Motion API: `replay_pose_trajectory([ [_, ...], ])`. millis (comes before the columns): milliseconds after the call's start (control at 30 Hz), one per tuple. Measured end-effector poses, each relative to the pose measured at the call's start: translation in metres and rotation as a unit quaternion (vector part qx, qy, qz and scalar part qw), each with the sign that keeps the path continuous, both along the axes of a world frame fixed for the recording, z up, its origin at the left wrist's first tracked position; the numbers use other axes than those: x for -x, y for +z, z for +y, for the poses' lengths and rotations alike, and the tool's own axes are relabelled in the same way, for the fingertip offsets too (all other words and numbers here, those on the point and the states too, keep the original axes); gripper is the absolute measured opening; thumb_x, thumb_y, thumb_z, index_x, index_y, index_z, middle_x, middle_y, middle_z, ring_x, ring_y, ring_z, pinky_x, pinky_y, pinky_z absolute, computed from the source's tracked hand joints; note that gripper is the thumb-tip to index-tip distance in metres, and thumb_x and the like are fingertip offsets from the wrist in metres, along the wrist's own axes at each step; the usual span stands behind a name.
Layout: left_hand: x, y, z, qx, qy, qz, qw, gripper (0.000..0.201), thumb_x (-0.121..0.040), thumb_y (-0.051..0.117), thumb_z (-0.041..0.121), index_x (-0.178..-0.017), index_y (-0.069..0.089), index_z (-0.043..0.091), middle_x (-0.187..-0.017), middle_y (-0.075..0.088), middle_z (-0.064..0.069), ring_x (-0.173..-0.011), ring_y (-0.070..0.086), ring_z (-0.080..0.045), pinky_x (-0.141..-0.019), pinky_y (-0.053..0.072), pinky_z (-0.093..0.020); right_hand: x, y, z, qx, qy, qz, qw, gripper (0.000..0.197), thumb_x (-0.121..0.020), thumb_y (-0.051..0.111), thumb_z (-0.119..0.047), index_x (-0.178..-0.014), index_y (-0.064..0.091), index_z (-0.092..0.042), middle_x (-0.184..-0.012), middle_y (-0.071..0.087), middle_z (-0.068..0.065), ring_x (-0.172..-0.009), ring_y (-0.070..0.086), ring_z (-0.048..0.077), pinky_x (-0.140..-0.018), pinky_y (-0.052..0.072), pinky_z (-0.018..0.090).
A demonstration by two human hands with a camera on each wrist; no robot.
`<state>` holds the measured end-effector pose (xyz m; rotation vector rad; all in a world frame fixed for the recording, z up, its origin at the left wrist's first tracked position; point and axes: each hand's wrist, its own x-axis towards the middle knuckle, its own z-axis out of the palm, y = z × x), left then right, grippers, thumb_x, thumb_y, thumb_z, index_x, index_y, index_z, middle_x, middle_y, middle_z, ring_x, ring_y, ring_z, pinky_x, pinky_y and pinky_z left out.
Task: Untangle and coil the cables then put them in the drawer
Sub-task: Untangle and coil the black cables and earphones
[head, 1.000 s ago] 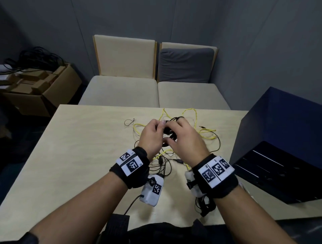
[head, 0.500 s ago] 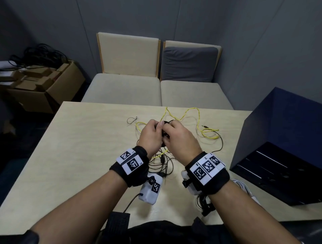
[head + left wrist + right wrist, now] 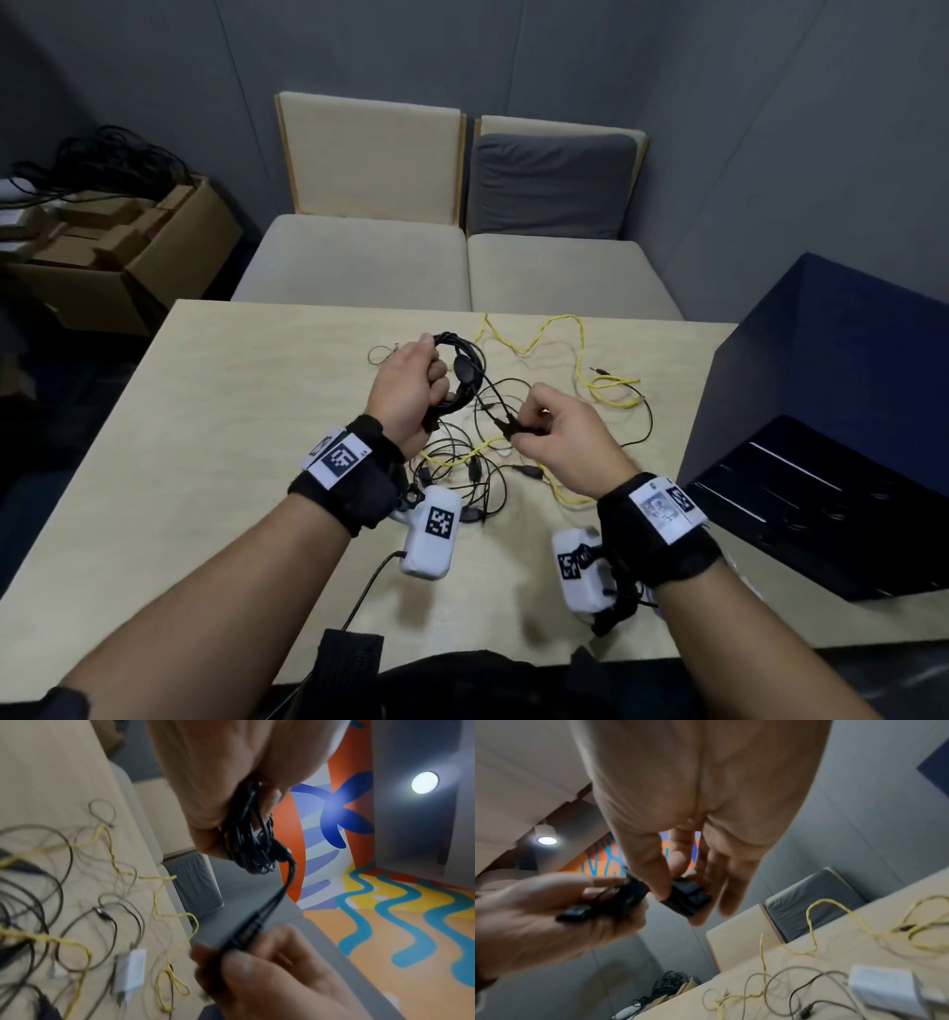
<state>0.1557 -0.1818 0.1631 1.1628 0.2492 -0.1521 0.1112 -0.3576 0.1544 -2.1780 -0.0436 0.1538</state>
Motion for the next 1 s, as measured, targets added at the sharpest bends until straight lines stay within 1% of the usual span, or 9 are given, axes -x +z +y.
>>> replay_pose_trajectory([
  [100, 0.005, 0.002, -0.009, 0.052, 0.000, 0.001, 0.999, 0.029, -0.103, 0.035, 0.026, -0.076, 0.039, 0.016, -0.058, 0.032, 0.004, -0.040, 0.028, -0.008, -0.051, 0.027, -0.023, -0.001, -0.007, 0.012, -0.021, 0.006, 0.003, 1.000, 0.025, -0.073, 0.072, -0.007, -0.066, 0.053, -0.021, -0.059, 0.054, -0.013, -0.055, 0.045, 0.003, -0.056, 0.039, 0.025],
  [300, 0.011, 0.001, -0.017, 0.146, 0.019, 0.012, 0.989, 0.029, -0.103, 0.037, 0.025, -0.076, 0.043, 0.015, -0.063, 0.039, 0.001, -0.050, 0.042, -0.012, -0.051, 0.042, -0.024, -0.001, -0.002, 0.034, -0.198, -0.046, 0.042, 0.978, 0.028, -0.076, 0.065, 0.010, -0.079, 0.049, -0.014, -0.065, 0.055, 0.003, -0.054, 0.050, 0.011, -0.056, 0.041, 0.023],
  [367, 0.011, 0.002, -0.017, 0.138, 0.028, 0.010, 0.990, 0.030, -0.103, 0.036, 0.024, -0.076, 0.043, 0.015, -0.067, 0.041, -0.001, -0.054, 0.046, -0.014, -0.054, 0.043, -0.027, 0.001, 0.002, 0.036, -0.292, -0.051, 0.060, 0.953, 0.023, -0.083, 0.059, 0.011, -0.084, 0.048, -0.010, -0.076, 0.058, 0.012, -0.062, 0.060, 0.015, -0.059, 0.048, 0.024],
  [467, 0.014, 0.002, -0.015, 0.132, 0.020, 0.009, 0.991, 0.032, -0.103, 0.034, 0.025, -0.075, 0.045, 0.014, -0.069, 0.053, -0.005, -0.059, 0.057, -0.020, -0.052, 0.051, -0.029, 0.000, 0.007, 0.036, -0.419, -0.066, 0.102, 0.900, 0.008, -0.096, 0.052, -0.008, -0.094, 0.045, -0.010, -0.079, 0.061, 0.014, -0.066, 0.065, 0.023, -0.062, 0.052, 0.028],
  [567, 0.019, -0.001, -0.018, 0.116, -0.017, -0.003, 0.993, 0.031, -0.103, 0.033, 0.027, -0.079, 0.046, 0.014, -0.078, 0.057, -0.009, -0.064, 0.057, -0.022, -0.052, 0.049, -0.028, -0.003, 0.010, 0.036, -0.379, -0.077, 0.089, 0.918, 0.011, -0.096, 0.055, -0.017, -0.104, 0.048, -0.012, -0.078, 0.066, 0.011, -0.059, 0.065, 0.022, -0.058, 0.054, 0.030],
  [667, 0.022, -0.008, -0.018, 0.039, -0.066, -0.053, 0.996, 0.029, -0.104, 0.031, 0.028, -0.086, 0.049, 0.013, -0.083, 0.059, -0.004, -0.074, 0.055, -0.019, -0.062, 0.046, -0.031, -0.004, 0.010, 0.034, -0.342, -0.069, 0.074, 0.934, 0.001, -0.096, 0.055, -0.013, -0.097, 0.055, -0.012, -0.082, 0.065, 0.013, -0.059, 0.065, 0.024, -0.059, 0.056, 0.031],
  [767, 0.020, -0.012, -0.011, -0.091, -0.103, -0.106, 0.985, 0.025, -0.103, 0.036, 0.025, -0.094, 0.057, 0.017, -0.077, 0.060, 0.012, -0.076, 0.052, -0.008, -0.069, 0.040, -0.025, -0.003, 0.010, 0.025, -0.345, -0.069, 0.073, 0.933, 0.005, -0.094, 0.057, -0.006, -0.092, 0.053, -0.010, -0.085, 0.057, 0.017, -0.063, 0.064, 0.027, -0.061, 0.055, 0.033],
  [867, 0.020, -0.014, -0.006, -0.168, -0.090, -0.112, 0.975, 0.019, -0.100, 0.044, 0.020, -0.106, 0.062, 0.017, -0.087, 0.062, 0.013, -0.077, 0.055, 0.006, -0.070, 0.042, -0.013, 0.000, 0.011, 0.018, -0.316, -0.058, 0.059, 0.945, 0.008, -0.092, 0.058, -0.002, -0.089, 0.053, -0.008, -0.084, 0.056, 0.019, -0.059, 0.065, 0.024, -0.060, 0.054, 0.033],
  [1000, 0.020, -0.020, -0.001, -0.220, -0.071, -0.078, 0.970, 0.015, -0.097, 0.051, 0.025, -0.102, 0.063, 0.019, -0.095, 0.061, 0.007, -0.088, 0.054, -0.004, -0.080, 0.044, -0.027, 0.006, 0.005, 0.009, -0.274, -0.076, 0.027, 0.958, 0.008, -0.091, 0.059, -0.001, -0.090, 0.056, -0.008, -0.081, 0.055, 0.015, -0.059, 0.066, 0.025, -0.061, 0.056, 0.036],
])
